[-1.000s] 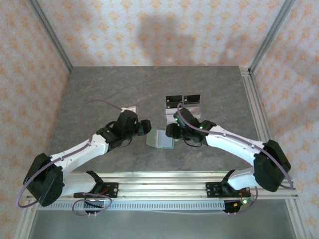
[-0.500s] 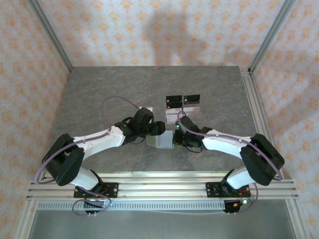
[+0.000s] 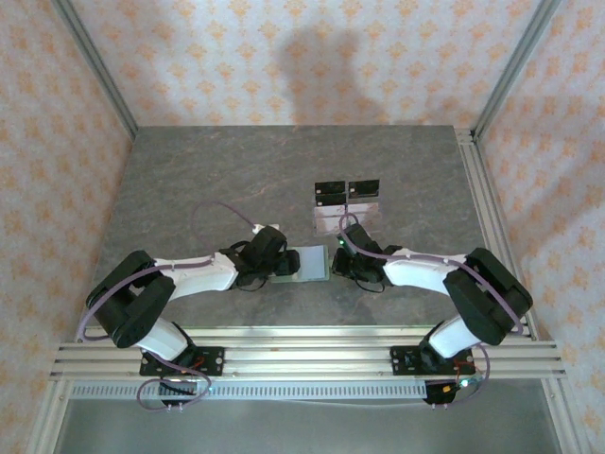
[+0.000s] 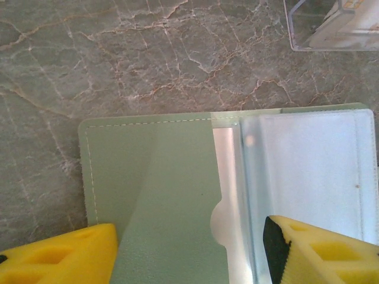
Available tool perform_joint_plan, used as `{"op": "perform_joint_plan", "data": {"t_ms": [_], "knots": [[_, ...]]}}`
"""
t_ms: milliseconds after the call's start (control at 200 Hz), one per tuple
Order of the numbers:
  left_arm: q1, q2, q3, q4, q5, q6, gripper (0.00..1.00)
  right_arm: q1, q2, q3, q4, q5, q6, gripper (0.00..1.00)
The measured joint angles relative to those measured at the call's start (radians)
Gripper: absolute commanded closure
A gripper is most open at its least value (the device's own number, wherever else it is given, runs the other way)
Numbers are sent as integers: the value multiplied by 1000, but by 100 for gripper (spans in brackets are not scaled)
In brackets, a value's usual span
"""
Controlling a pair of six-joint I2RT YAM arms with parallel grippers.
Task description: Put the credit cards into the card holder
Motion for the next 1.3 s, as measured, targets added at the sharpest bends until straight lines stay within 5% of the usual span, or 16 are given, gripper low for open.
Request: {"op": "perform_joint_plan", "data": {"t_ms": [455,701,1296], "knots": [[-13,-68,80,-64,-6,16,30,0,-61,109,-115,-68,-31,71],[-13,-121,172,-202,-85,63,30,18,-32,274,-206,-87,-91,54],[-13,-57,104,-341,-214,119,21,40,234,370,-242,-87,-166,53]]}}
